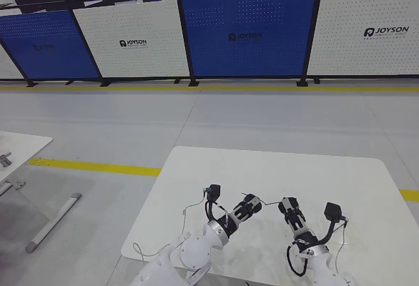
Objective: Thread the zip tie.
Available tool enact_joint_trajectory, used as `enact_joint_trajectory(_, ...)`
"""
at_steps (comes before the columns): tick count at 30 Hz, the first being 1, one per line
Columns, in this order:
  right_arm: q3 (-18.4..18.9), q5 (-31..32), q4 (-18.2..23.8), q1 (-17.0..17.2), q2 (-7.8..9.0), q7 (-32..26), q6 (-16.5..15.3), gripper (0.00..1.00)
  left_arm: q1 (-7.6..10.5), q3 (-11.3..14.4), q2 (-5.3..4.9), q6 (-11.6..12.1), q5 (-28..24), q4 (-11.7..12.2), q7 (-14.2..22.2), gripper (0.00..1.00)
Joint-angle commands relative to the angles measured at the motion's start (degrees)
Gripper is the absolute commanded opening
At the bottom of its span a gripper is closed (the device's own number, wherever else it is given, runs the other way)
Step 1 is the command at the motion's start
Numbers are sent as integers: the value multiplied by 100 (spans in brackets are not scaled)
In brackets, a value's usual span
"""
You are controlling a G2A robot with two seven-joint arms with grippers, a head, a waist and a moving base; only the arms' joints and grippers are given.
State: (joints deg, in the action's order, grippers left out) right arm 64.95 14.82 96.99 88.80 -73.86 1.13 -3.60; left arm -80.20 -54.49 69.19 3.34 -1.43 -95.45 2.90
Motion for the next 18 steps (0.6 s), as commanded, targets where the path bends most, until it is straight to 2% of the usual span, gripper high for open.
enact_joint_trajectory(1, -5, -85, -9, 2, -12, 21, -55, 0, -1, -2, 8, 48, -58, -4, 18, 0)
enact_joint_trajectory(8, 51, -410, -220, -89, -45, -5, -311, 0, -17, -6, 34, 125, -162, -30, 0, 0)
enact_joint_trajectory(18, 87, -330, -320, -72, -60, -54, -338, 0, 22, 17, 87, 65, -411, 28, -2, 0)
